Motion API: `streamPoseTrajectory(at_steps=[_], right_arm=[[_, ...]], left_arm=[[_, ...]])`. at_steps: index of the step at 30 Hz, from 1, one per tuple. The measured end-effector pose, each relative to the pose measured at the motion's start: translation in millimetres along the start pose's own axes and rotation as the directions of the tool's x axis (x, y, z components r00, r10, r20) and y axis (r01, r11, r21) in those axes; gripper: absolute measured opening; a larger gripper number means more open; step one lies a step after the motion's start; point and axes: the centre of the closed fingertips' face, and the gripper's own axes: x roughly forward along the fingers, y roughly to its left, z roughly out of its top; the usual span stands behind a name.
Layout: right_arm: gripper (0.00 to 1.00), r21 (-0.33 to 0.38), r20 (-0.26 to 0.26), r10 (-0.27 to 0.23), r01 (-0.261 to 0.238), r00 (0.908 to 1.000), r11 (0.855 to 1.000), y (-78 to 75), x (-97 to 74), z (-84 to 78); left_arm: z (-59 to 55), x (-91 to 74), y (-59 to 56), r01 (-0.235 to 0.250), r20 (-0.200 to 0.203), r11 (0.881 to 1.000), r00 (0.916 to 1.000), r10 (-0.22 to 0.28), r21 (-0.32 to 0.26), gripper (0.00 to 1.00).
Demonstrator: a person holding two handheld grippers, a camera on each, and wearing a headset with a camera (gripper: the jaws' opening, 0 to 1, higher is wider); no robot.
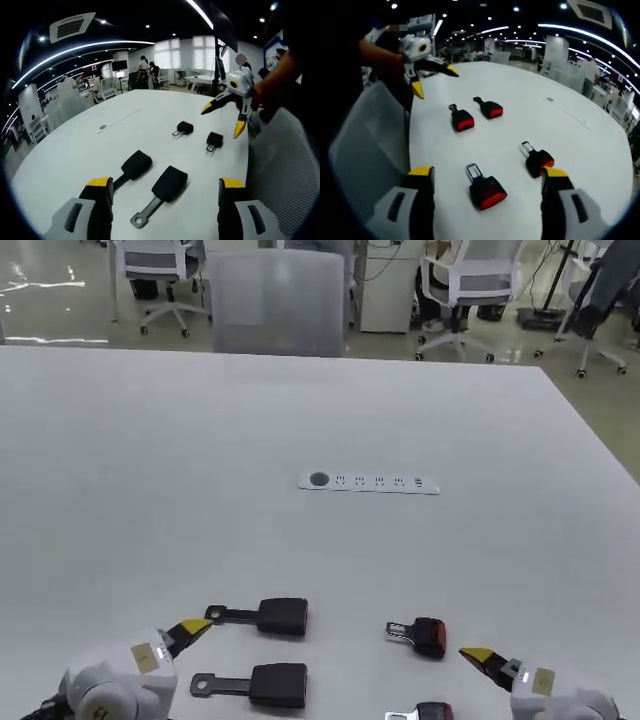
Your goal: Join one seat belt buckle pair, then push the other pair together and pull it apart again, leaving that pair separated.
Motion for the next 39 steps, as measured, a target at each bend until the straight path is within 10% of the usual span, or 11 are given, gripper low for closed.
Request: streamPoseTrajectory(at_steps=[22, 39], right_arm=[[0.75, -0.052, -0.141, 0.17, -0.179, 0.9753, 0.982, -0.3, 23.2, -33.7], [0.54, -0.081, -0.236, 0.27, -0.296, 0.9335, 0.952, 5.2, 27.6, -54.6]], left_arm=[[-27.8, 47.4, 6.2, 0.126, -0.125, 0.989, 0.9854, -0.116, 0.082, 0.72], [-62.3, 85.8, -2.8, 0.262, -0.253, 0.958, 0.9402, -0.227, 0.113, 0.66]])
